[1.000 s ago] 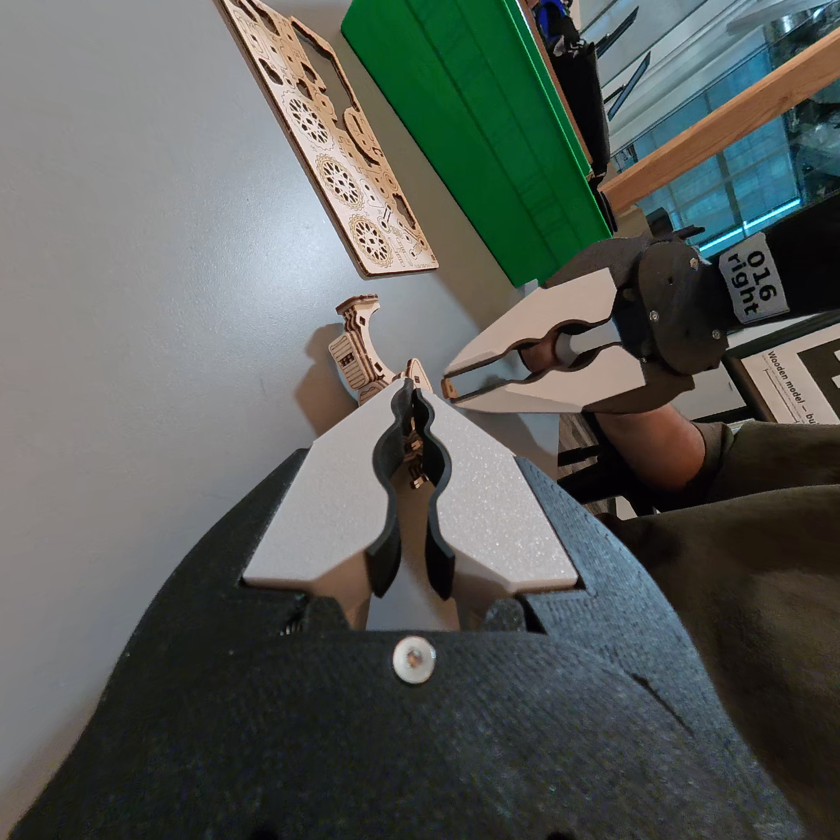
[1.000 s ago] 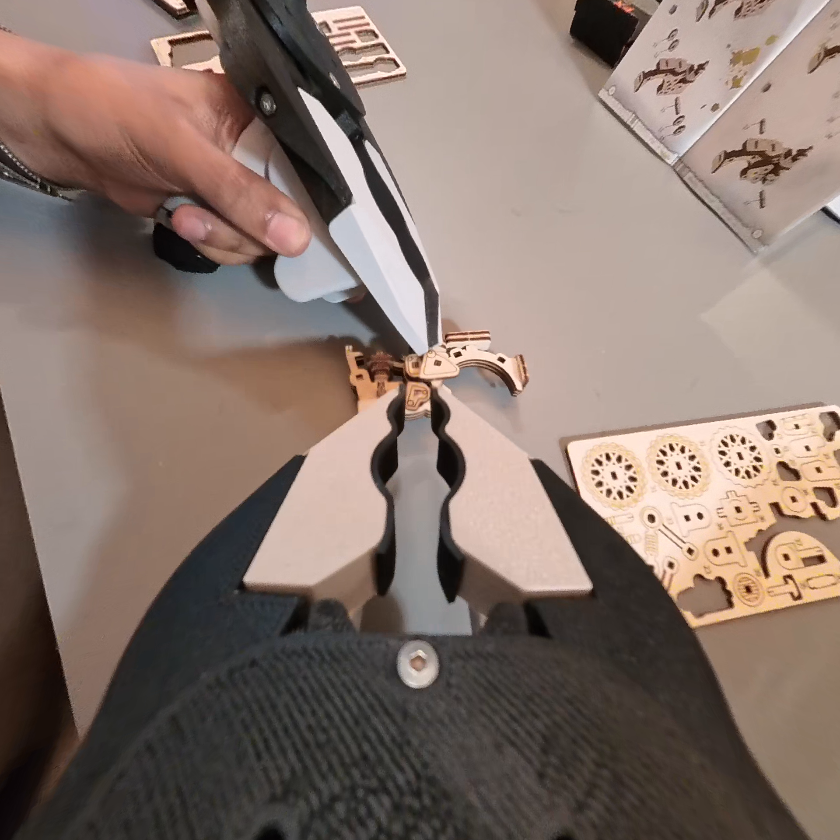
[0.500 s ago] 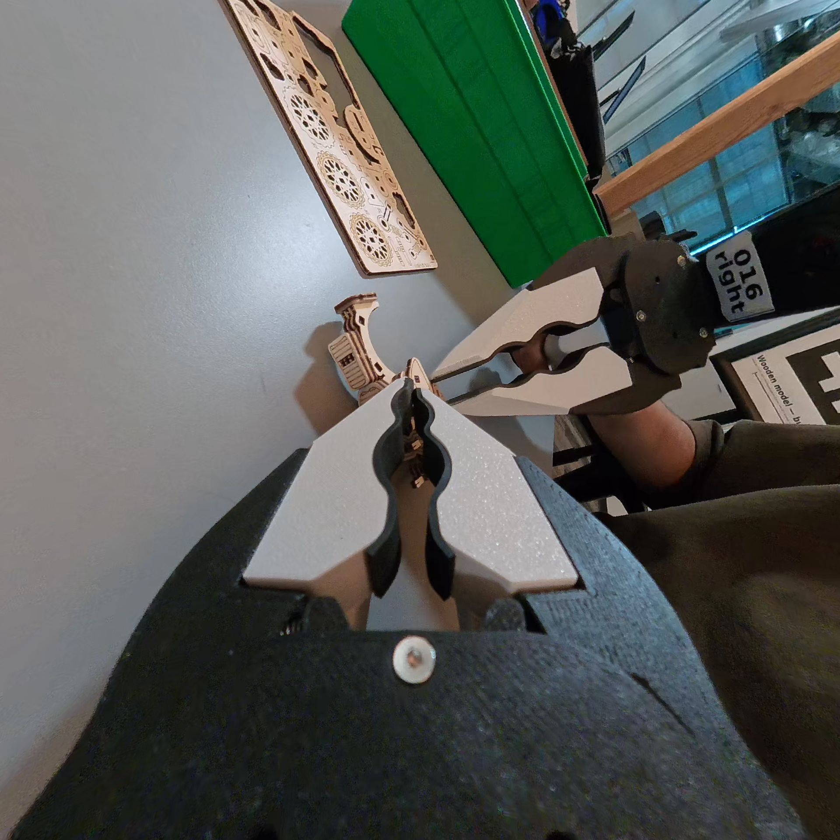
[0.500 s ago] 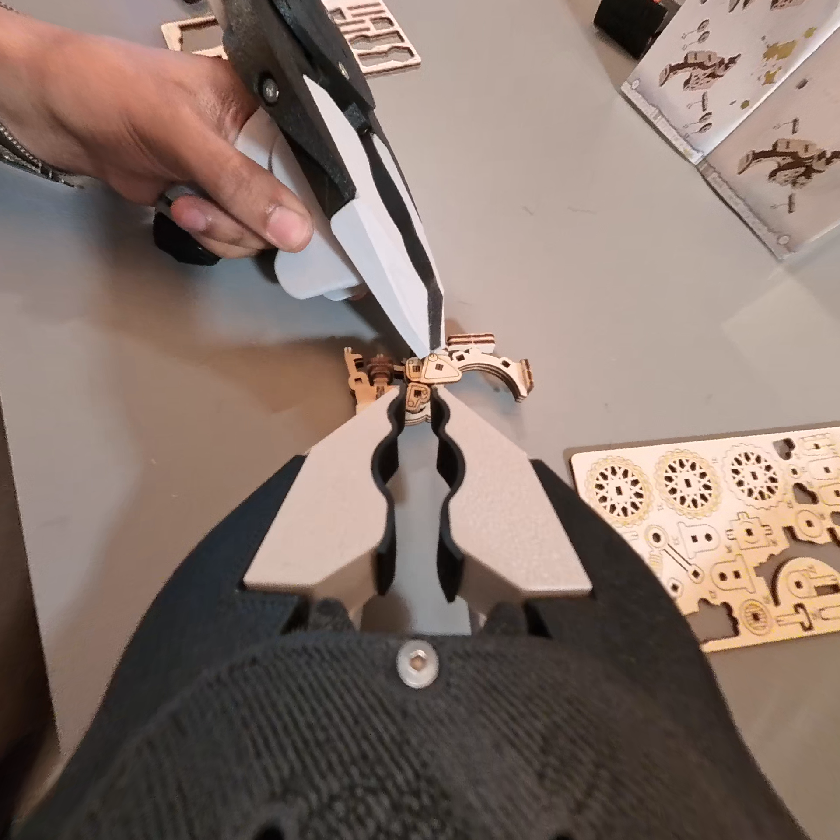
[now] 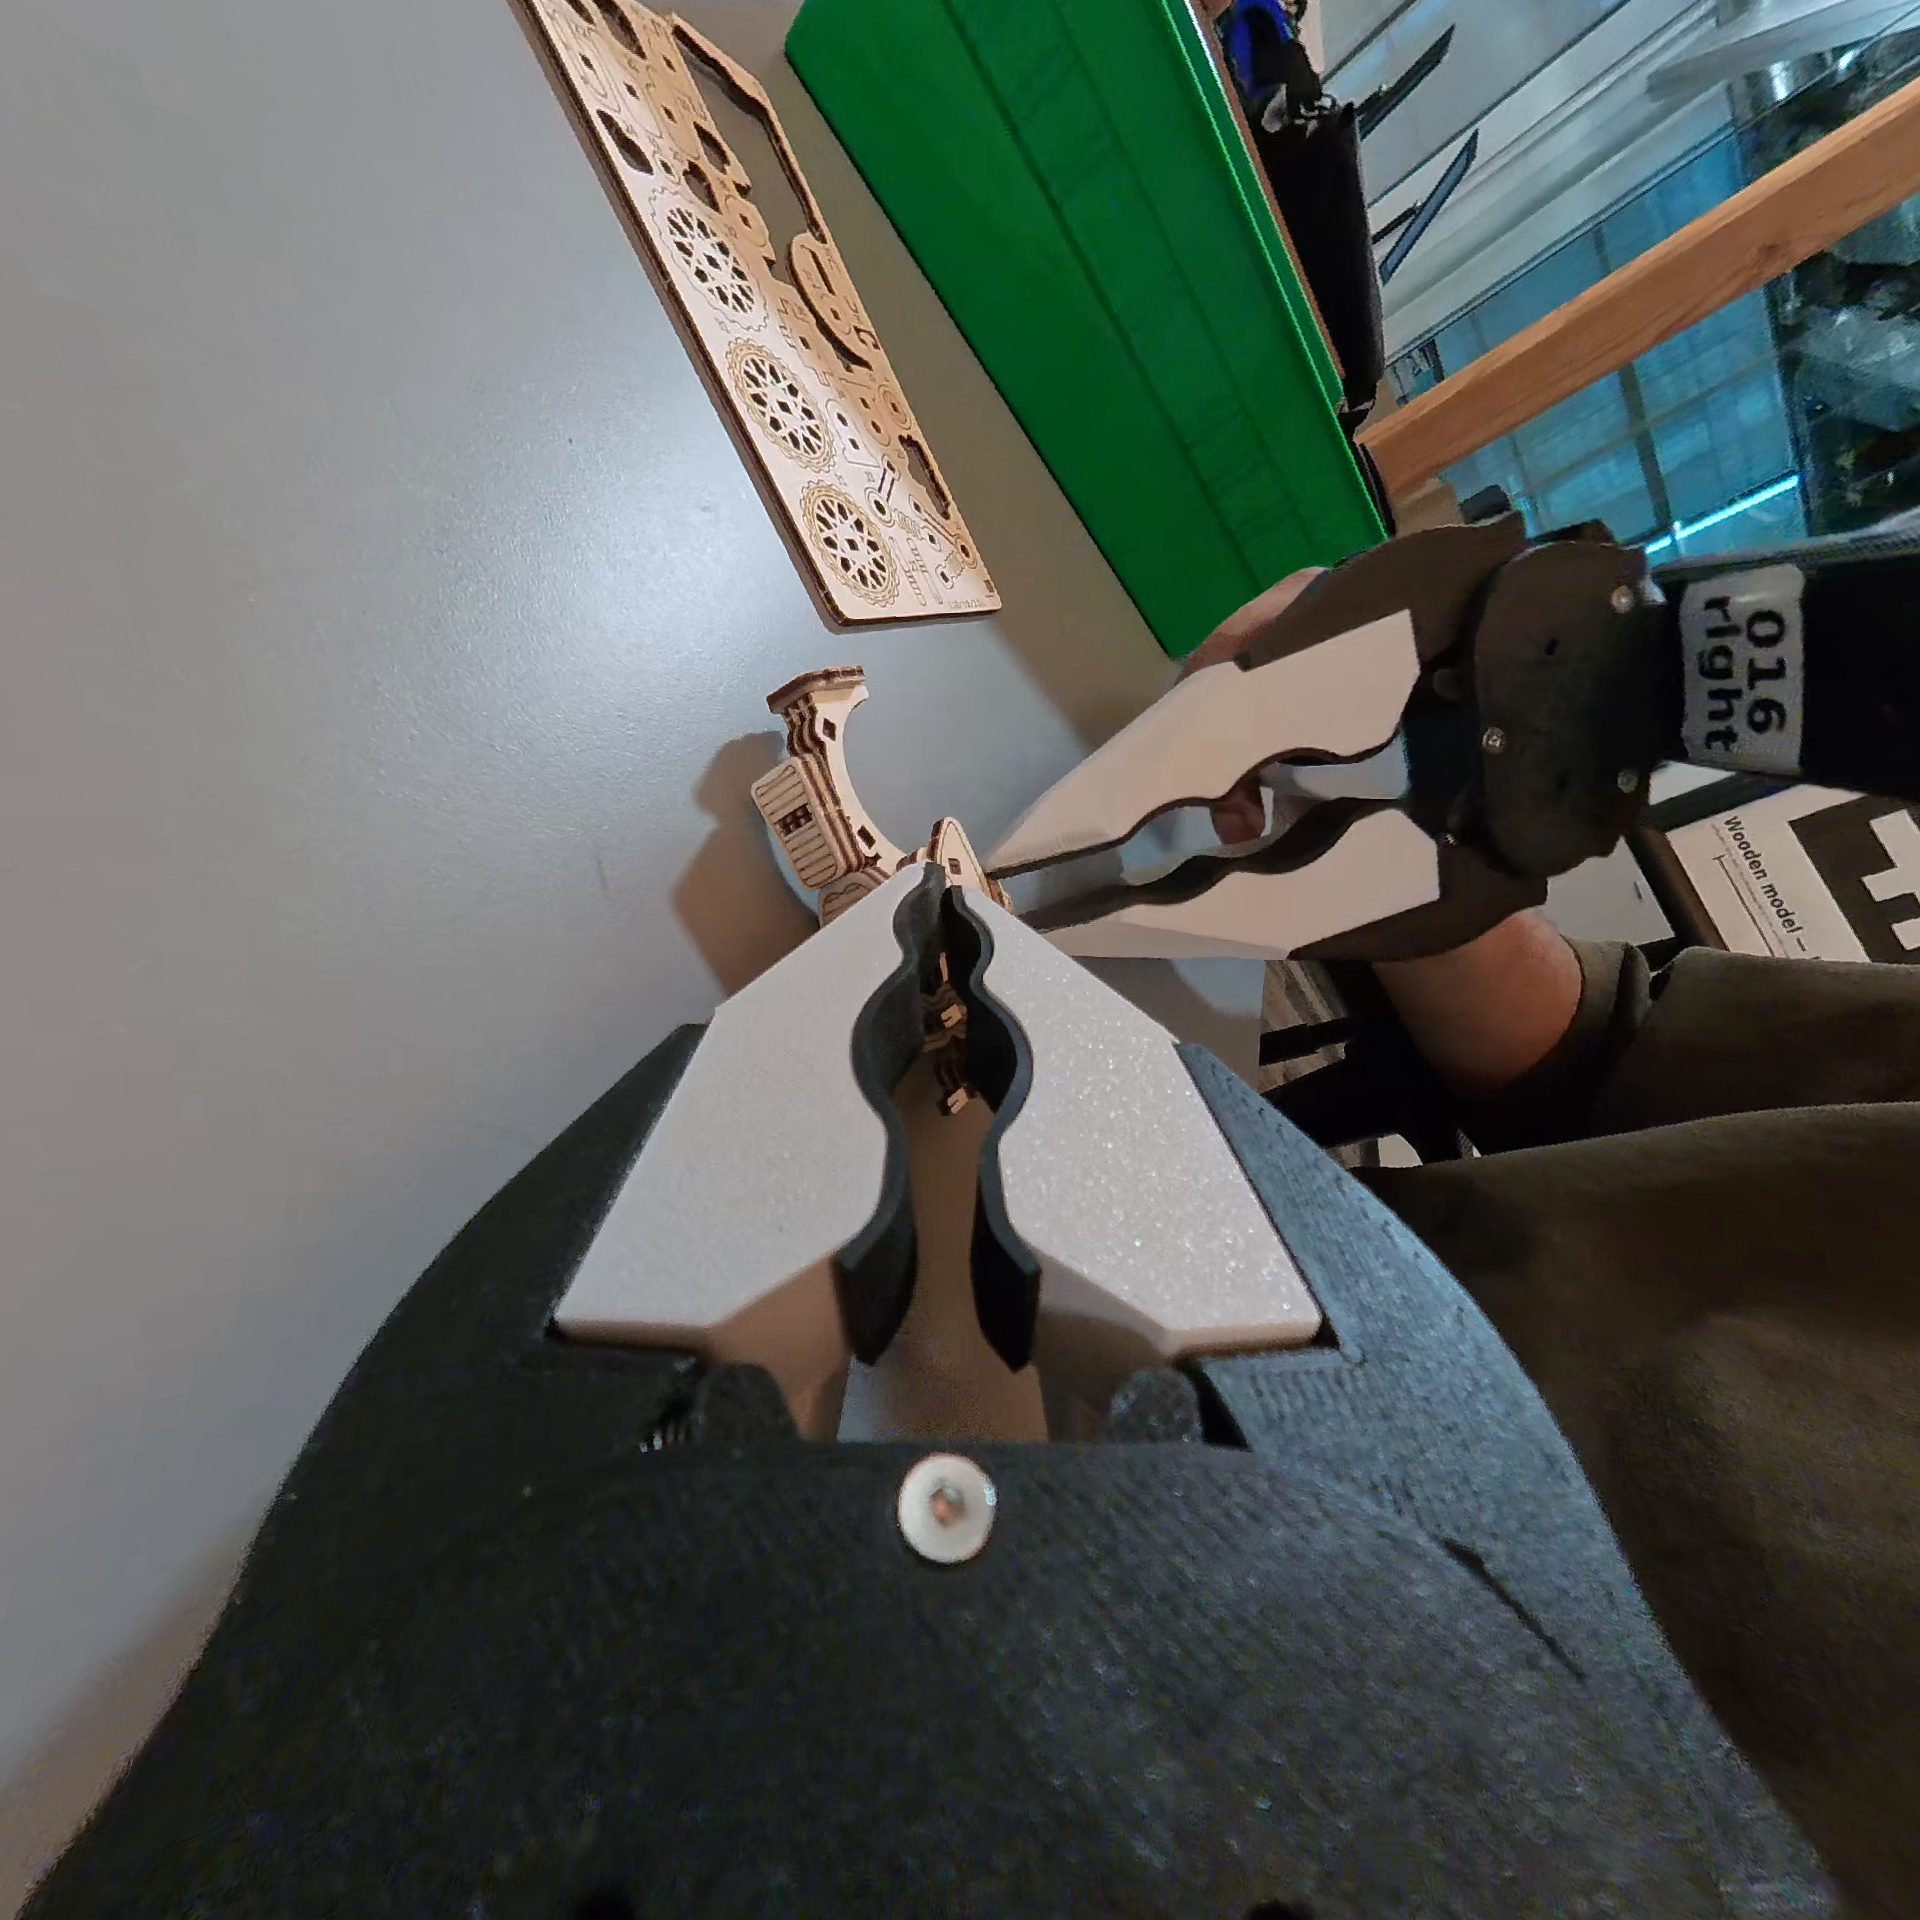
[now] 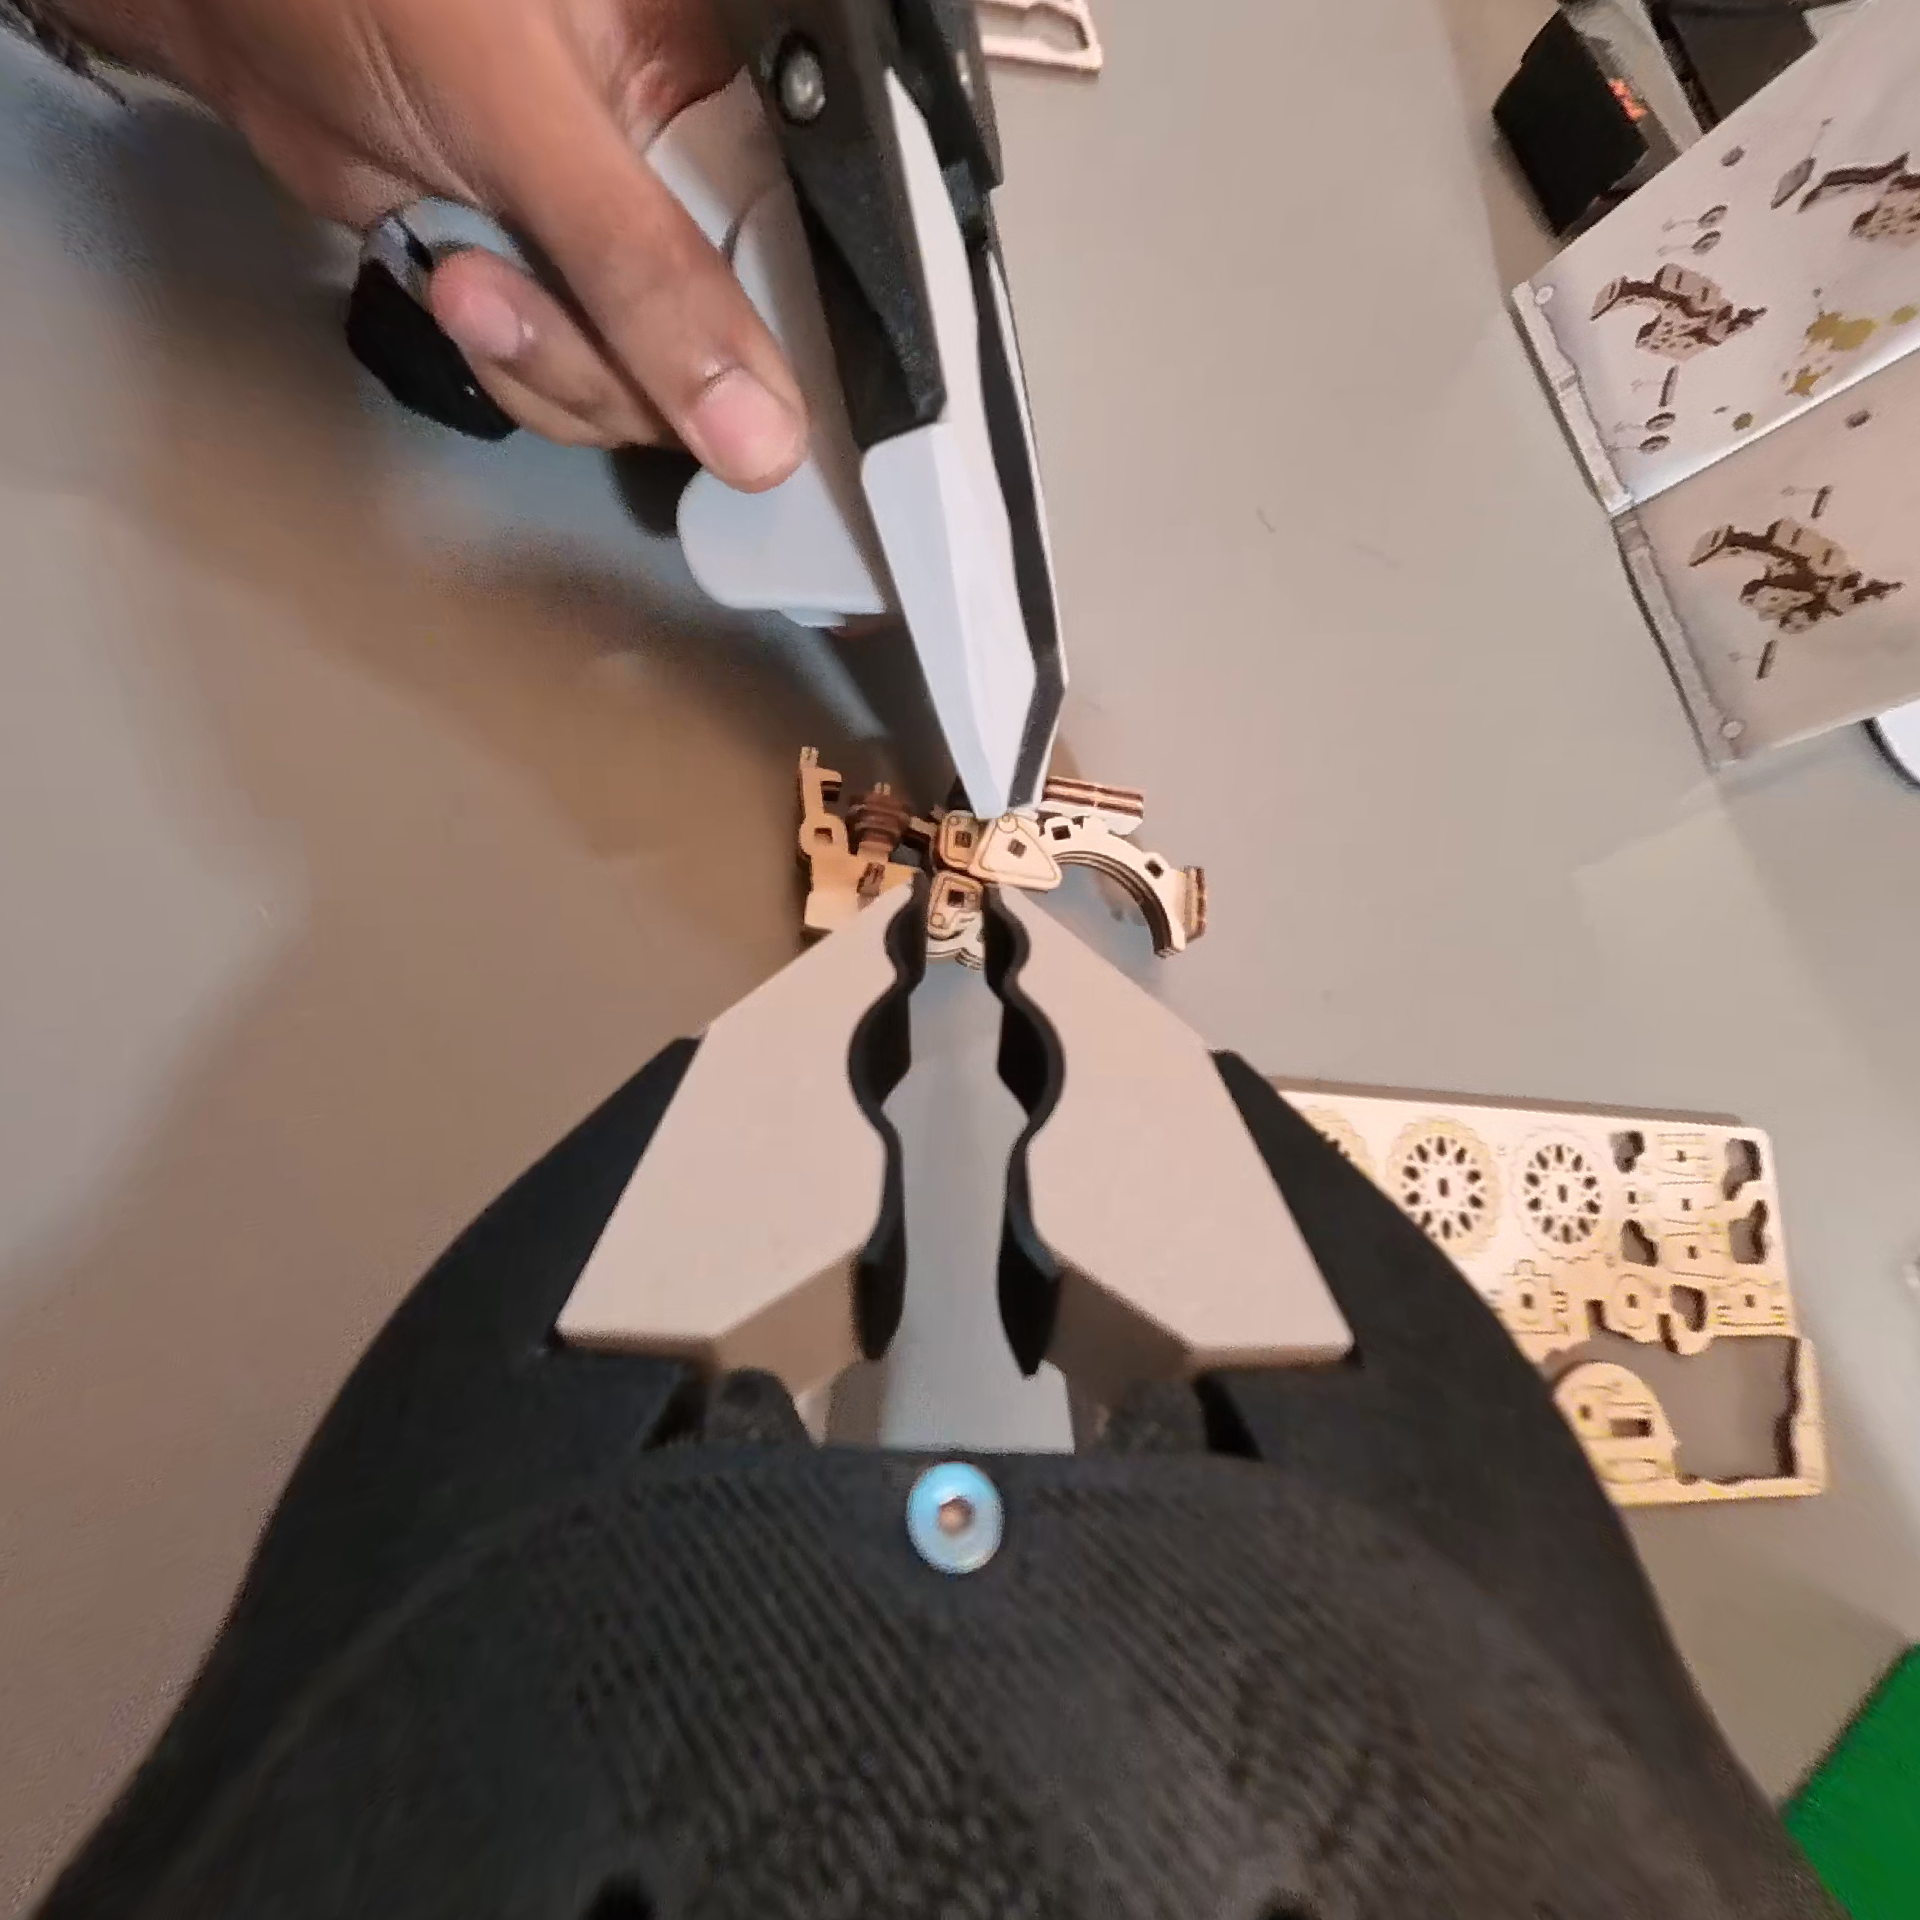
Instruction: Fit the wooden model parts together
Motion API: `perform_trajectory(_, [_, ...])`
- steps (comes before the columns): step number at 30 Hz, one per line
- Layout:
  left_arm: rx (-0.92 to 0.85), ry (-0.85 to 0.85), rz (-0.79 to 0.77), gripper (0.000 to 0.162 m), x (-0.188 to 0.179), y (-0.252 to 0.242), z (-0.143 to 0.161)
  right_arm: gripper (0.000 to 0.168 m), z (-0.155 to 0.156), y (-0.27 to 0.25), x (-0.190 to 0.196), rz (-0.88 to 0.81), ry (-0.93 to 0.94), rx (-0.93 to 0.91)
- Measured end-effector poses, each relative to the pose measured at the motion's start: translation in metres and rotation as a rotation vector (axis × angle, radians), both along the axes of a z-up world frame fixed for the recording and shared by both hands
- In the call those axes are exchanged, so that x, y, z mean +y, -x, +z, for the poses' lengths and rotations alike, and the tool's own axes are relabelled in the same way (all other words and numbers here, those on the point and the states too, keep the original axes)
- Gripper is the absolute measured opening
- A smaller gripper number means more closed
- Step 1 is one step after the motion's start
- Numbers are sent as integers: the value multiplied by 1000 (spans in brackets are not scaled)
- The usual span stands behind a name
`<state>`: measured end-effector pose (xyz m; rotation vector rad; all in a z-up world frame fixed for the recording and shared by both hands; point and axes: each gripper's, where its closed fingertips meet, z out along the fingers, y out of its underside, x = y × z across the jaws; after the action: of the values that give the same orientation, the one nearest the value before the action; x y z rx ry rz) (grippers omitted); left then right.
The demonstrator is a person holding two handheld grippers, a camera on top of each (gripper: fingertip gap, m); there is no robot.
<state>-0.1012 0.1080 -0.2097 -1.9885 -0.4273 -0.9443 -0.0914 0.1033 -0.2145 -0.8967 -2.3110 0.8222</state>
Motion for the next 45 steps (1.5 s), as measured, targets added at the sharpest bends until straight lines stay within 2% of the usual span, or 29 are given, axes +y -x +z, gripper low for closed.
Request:
perform_trajectory(3, [-8,2,2,0,0,0,0,9,-1,0,0,21,-32,-37])
perform_trajectory(9, [-26,9,2,0,0,0,0,9,-2,0,0,45,27,-151])
perform_trajectory(19, [-25,8,6,0,0,0,0,9,-3,0,1,-23,-96,-232])
perform_trajectory(24, [-21,5,5,0,0,0,0,11,-2,1,1,-50,-2,-221])
perform_trajectory(26, [-16,4,5,0,0,0,0,24,0,2,1,-56,46,-219])
perform_trajectory(32, [-18,3,6,0,-1,0,0,20,15,6,8,-106,200,-142])
perform_trajectory(36, [-16,2,6,0,-1,0,0,16,15,-2,9,-168,340,-113])
perform_trajectory(45, [-22,3,6,0,0,1,0,12,1,-4,2,-168,276,-94])
